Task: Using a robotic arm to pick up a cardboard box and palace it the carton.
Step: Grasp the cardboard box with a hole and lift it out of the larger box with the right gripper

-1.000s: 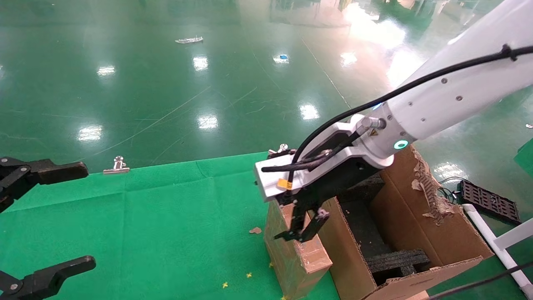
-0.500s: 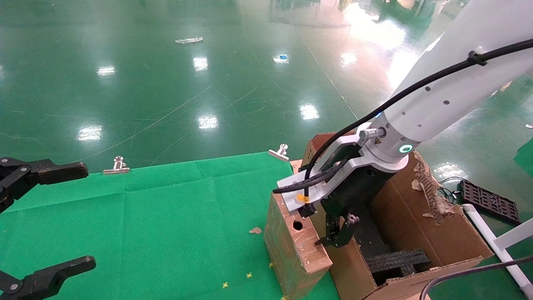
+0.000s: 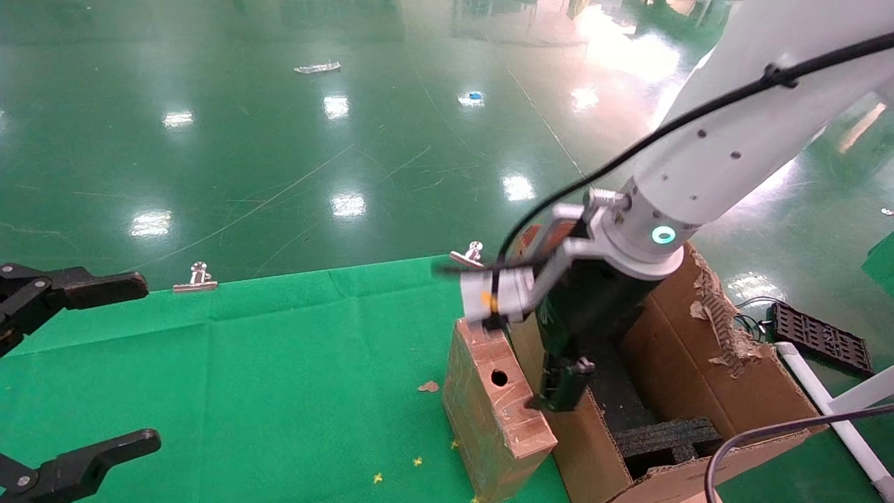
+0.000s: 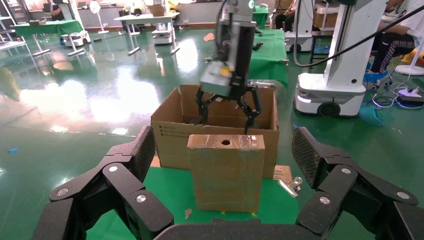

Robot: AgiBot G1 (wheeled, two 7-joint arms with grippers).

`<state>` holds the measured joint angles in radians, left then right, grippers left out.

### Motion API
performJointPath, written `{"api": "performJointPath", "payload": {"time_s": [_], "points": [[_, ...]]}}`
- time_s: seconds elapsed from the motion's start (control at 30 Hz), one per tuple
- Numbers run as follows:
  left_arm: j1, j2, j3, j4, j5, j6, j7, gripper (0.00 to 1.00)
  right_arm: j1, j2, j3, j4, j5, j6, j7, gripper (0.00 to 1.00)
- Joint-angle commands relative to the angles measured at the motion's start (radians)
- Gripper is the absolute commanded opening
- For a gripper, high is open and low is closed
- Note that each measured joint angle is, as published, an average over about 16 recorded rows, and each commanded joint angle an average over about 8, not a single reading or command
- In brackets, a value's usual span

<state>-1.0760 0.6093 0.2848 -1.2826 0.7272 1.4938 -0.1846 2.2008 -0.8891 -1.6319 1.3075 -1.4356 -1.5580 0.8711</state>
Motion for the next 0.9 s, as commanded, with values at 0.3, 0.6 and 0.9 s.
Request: {"api": "performJointPath", "payload": {"time_s": [0.3,0.6,0.9], "points": [[0.0,0.0,0.001,0.0,0.0,0.0,0.0,1.0,-0.017,-0.045,-0.059,-0.186,0.124,-0.01,0.448,1.0],[0.0,-0.001,0.001,0.0,-0.001,-0.001,0.001,1.0,-0.033,-0.061,-0.073,-0.301,0.179,0.001,0.444,1.0],[0.0,-0.001,0.002,0.0,-0.001,-0.001,0.001,1.0,-0.033,-0.07,-0.085,-0.313,0.192,0.008,0.44,1.0]]}}
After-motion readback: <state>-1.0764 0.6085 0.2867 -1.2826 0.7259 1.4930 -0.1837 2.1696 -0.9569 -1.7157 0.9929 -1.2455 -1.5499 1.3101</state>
